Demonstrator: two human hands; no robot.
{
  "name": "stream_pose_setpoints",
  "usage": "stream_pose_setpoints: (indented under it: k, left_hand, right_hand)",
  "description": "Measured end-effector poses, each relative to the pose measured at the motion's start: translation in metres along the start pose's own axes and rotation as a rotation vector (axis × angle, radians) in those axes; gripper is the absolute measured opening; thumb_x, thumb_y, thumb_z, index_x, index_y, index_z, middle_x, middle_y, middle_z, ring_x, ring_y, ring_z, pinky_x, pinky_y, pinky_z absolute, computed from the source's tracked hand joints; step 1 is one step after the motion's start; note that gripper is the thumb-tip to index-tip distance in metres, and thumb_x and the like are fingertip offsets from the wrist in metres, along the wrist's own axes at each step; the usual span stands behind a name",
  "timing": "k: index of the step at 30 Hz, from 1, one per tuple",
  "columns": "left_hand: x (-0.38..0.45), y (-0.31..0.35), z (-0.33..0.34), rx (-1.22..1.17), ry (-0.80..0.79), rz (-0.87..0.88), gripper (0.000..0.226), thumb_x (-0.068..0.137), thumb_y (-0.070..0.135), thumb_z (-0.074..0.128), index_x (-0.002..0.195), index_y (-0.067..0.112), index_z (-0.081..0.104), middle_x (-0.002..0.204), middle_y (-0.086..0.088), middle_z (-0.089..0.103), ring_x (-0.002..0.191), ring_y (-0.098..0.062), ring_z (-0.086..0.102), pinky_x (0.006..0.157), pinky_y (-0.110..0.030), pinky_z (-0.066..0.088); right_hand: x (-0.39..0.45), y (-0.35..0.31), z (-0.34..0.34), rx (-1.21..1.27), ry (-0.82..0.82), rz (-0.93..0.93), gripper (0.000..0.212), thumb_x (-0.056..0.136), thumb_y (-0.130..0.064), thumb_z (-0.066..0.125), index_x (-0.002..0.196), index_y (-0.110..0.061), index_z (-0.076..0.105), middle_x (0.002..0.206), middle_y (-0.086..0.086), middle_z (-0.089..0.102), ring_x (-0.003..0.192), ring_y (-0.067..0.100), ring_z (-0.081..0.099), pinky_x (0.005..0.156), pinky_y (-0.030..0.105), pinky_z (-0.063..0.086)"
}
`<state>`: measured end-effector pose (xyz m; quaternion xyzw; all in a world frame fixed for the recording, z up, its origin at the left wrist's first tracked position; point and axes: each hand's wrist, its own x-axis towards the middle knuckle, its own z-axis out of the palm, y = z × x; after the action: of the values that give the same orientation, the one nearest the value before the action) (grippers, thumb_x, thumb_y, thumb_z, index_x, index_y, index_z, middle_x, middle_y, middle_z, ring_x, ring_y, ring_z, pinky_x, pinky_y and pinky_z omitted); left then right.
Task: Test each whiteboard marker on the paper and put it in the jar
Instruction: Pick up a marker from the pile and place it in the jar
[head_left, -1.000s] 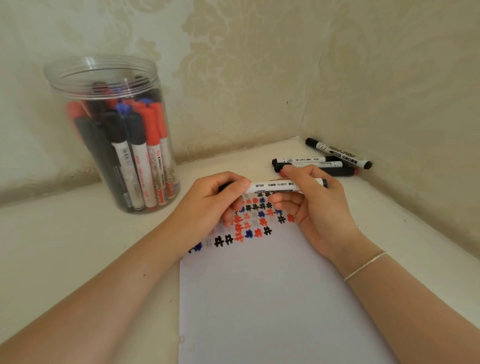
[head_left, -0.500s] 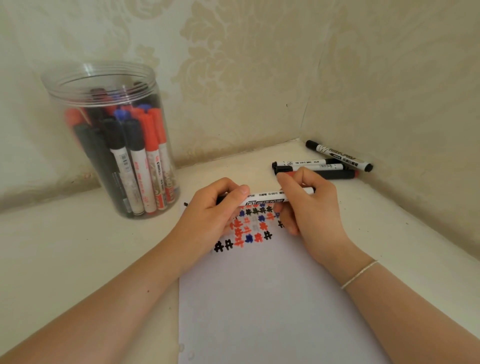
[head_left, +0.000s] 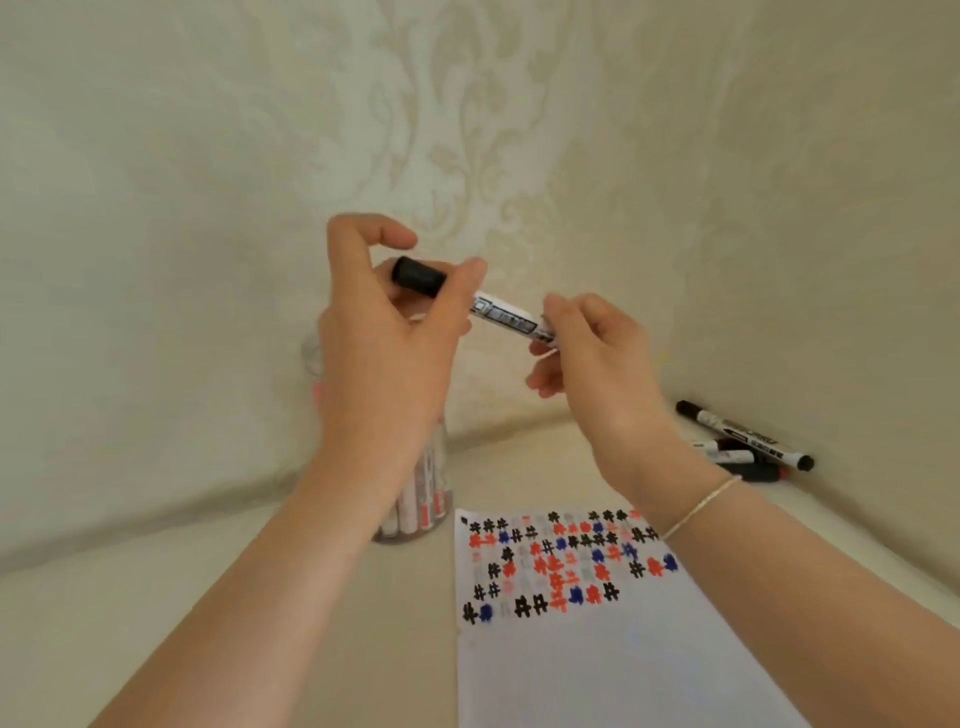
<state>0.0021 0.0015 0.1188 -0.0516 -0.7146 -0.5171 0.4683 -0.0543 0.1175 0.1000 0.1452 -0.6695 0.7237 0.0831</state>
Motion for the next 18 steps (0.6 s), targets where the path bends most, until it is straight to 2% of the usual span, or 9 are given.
stream_pose_setpoints:
  k: [3, 6, 7, 9, 11, 12, 14, 16, 18]
  left_hand:
    - [0.049, 0.01, -0.022, 0.008, 0.158, 0.127, 0.036, 0.087, 0.023, 0.067, 0.102, 0.021, 0.034, 0.075, 0.001, 0.061, 0.07, -0.013, 0.068, 0.068, -0.041, 0.059]
    - [0.086, 0.009, -0.04, 0.075, 0.198, 0.148, 0.035, 0.086, 0.025, 0.068, 0.102, 0.02, 0.037, 0.076, 0.002, 0.059, 0.063, -0.011, 0.065, 0.061, -0.039, 0.059]
    - [0.094, 0.007, -0.043, 0.141, 0.17, 0.152, 0.033, 0.085, 0.027, 0.069, 0.103, 0.021, 0.042, 0.078, 0.002, 0.059, 0.061, -0.011, 0.064, 0.059, -0.037, 0.059]
    - [0.102, 0.002, -0.046, 0.273, 0.076, 0.159, 0.029, 0.083, 0.03, 0.07, 0.105, 0.025, 0.052, 0.084, 0.002, 0.063, 0.061, -0.013, 0.064, 0.058, -0.036, 0.058]
    - [0.104, -0.004, -0.048, 0.339, -0.055, 0.146, 0.026, 0.083, 0.031, 0.071, 0.106, 0.028, 0.059, 0.088, 0.004, 0.065, 0.063, -0.012, 0.066, 0.063, -0.038, 0.058]
    - [0.104, -0.007, -0.049, 0.357, -0.122, 0.135, 0.025, 0.083, 0.031, 0.071, 0.106, 0.031, 0.06, 0.089, 0.004, 0.066, 0.066, -0.013, 0.067, 0.067, -0.04, 0.058]
    - [0.102, -0.012, -0.055, 0.383, -0.231, 0.109, 0.023, 0.084, 0.032, 0.071, 0.104, 0.035, 0.06, 0.09, 0.002, 0.066, 0.069, -0.017, 0.068, 0.073, -0.043, 0.057]
    - [0.099, -0.017, -0.061, 0.408, -0.297, 0.089, 0.021, 0.084, 0.033, 0.07, 0.101, 0.037, 0.058, 0.089, 0.004, 0.066, 0.07, -0.016, 0.068, 0.073, -0.042, 0.057]
    - [0.093, -0.023, -0.065, 0.477, -0.338, 0.091, 0.02, 0.085, 0.032, 0.068, 0.101, 0.033, 0.056, 0.086, 0.008, 0.065, 0.068, -0.013, 0.067, 0.072, -0.037, 0.057]
  right_hand:
    - [0.017, -0.03, 0.037, -0.022, -0.175, -0.132, 0.011, 0.09, -0.009, 0.053, 0.084, -0.016, 0.059, 0.076, 0.012, 0.06, 0.063, 0.02, 0.061, 0.066, 0.035, 0.05]
    - [0.035, -0.037, 0.062, -0.296, -0.322, -0.295, 0.009, 0.087, -0.012, 0.059, 0.093, -0.019, 0.061, 0.081, 0.014, 0.064, 0.063, 0.017, 0.052, 0.056, 0.025, 0.039]
    - [0.04, -0.036, 0.068, -0.384, -0.366, -0.326, 0.008, 0.087, -0.015, 0.061, 0.095, -0.016, 0.062, 0.083, 0.011, 0.063, 0.067, 0.017, 0.053, 0.057, 0.025, 0.038]
    - [0.049, -0.033, 0.08, -0.571, -0.427, -0.354, 0.016, 0.083, -0.022, 0.068, 0.094, -0.011, 0.064, 0.099, 0.009, 0.058, 0.086, 0.022, 0.056, 0.065, 0.025, 0.038]
    - [0.056, -0.031, 0.091, -0.694, -0.463, -0.35, 0.024, 0.074, -0.03, 0.076, 0.083, -0.011, 0.065, 0.105, 0.01, 0.05, 0.094, 0.025, 0.055, 0.076, 0.026, 0.042]
    - [0.059, -0.029, 0.096, -0.741, -0.486, -0.338, 0.027, 0.07, -0.033, 0.078, 0.08, -0.011, 0.066, 0.105, 0.011, 0.051, 0.095, 0.027, 0.056, 0.08, 0.033, 0.047]
    - [0.063, -0.025, 0.102, -0.878, -0.528, -0.322, 0.035, 0.067, -0.038, 0.079, 0.085, -0.01, 0.068, 0.106, 0.012, 0.051, 0.098, 0.03, 0.054, 0.083, 0.041, 0.05]
    - [0.064, -0.022, 0.103, -0.977, -0.578, -0.318, 0.046, 0.067, -0.044, 0.077, 0.096, -0.01, 0.068, 0.108, 0.01, 0.048, 0.099, 0.027, 0.049, 0.086, 0.04, 0.049]
    - [0.062, -0.022, 0.102, -0.866, -0.655, -0.273, 0.043, 0.07, -0.042, 0.076, 0.09, -0.005, 0.067, 0.09, 0.007, 0.056, 0.084, 0.021, 0.053, 0.076, 0.033, 0.05]
